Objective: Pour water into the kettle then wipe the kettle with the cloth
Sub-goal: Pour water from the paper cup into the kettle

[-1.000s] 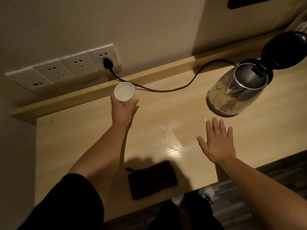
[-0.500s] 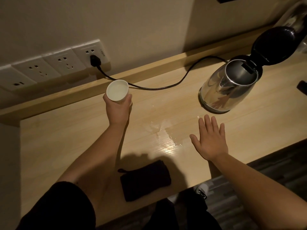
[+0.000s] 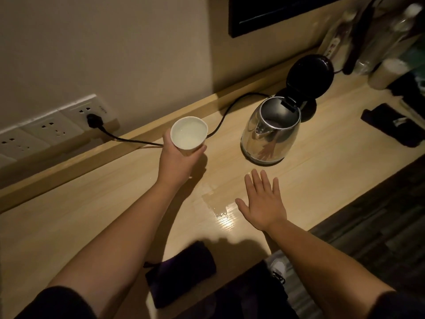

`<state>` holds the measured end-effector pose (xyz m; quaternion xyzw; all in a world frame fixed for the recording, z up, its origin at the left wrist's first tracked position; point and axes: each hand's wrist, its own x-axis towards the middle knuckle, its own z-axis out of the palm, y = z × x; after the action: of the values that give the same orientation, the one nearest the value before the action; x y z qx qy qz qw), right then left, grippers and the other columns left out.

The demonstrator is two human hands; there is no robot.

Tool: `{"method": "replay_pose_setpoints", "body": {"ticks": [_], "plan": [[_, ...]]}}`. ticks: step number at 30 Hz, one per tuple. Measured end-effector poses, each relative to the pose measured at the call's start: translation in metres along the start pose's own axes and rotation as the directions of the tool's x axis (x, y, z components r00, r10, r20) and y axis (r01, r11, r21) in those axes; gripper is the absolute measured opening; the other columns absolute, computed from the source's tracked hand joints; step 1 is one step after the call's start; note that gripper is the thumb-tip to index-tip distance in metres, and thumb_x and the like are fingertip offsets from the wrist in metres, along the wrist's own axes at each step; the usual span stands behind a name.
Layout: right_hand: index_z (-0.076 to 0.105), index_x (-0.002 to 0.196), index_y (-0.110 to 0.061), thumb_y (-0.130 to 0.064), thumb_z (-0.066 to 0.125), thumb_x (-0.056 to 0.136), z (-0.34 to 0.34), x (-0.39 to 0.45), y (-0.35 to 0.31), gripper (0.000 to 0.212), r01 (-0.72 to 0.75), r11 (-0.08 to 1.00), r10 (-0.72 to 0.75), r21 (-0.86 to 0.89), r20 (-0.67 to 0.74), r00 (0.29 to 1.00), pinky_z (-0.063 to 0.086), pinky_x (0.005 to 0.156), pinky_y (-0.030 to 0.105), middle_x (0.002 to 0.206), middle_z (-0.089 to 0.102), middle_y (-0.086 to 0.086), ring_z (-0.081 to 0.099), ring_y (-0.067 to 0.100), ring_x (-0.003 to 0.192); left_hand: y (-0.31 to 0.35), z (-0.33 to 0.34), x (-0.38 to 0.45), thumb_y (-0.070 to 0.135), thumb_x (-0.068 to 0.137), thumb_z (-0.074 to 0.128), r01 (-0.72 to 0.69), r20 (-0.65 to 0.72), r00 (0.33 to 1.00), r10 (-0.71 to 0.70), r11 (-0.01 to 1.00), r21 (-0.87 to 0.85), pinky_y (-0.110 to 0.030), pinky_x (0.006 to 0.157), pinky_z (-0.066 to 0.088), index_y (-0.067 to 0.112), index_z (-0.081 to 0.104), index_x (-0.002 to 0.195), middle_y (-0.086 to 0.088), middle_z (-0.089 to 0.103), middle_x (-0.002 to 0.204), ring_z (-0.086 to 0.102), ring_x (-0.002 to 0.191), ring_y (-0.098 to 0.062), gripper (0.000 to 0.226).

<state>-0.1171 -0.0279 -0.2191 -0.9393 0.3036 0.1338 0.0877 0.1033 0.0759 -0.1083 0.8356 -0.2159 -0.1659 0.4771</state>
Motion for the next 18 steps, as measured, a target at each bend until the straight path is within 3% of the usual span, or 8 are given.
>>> {"method": "replay_pose_setpoints", "body": {"ticks": [14,18], "plan": [[0.004,0.157,-0.018,-0.068,0.006,0.093,0.003,0.001,0.003,0.081,0.013,0.998,-0.011,0.060,-0.028,1.000,-0.009,0.118,0.058,0.165,-0.006,0.009,-0.013,0.034,0.150,0.088,0.049,0.031,0.032,0.075,0.081,-0.316,0.242,0.929,0.280,0.940,0.127,-0.024,0.092,0.039,0.023,0.025,0.141,0.000,0.042,0.137,0.039,0.115,-0.008,0.087],[0.015,0.156,-0.016,-0.070,0.001,0.092,0.004,0.002,0.003,0.086,0.010,0.995,-0.005,0.102,-0.044,0.999,0.000,0.119,0.061,0.164,0.005,0.011,-0.003,0.036,0.151,0.092,0.052,0.047,0.035,0.074,0.082,-0.375,0.301,0.899,0.318,0.914,0.153,-0.029,0.096,0.041,0.022,0.027,0.141,-0.001,0.042,0.138,0.043,0.123,-0.016,0.087]]}}
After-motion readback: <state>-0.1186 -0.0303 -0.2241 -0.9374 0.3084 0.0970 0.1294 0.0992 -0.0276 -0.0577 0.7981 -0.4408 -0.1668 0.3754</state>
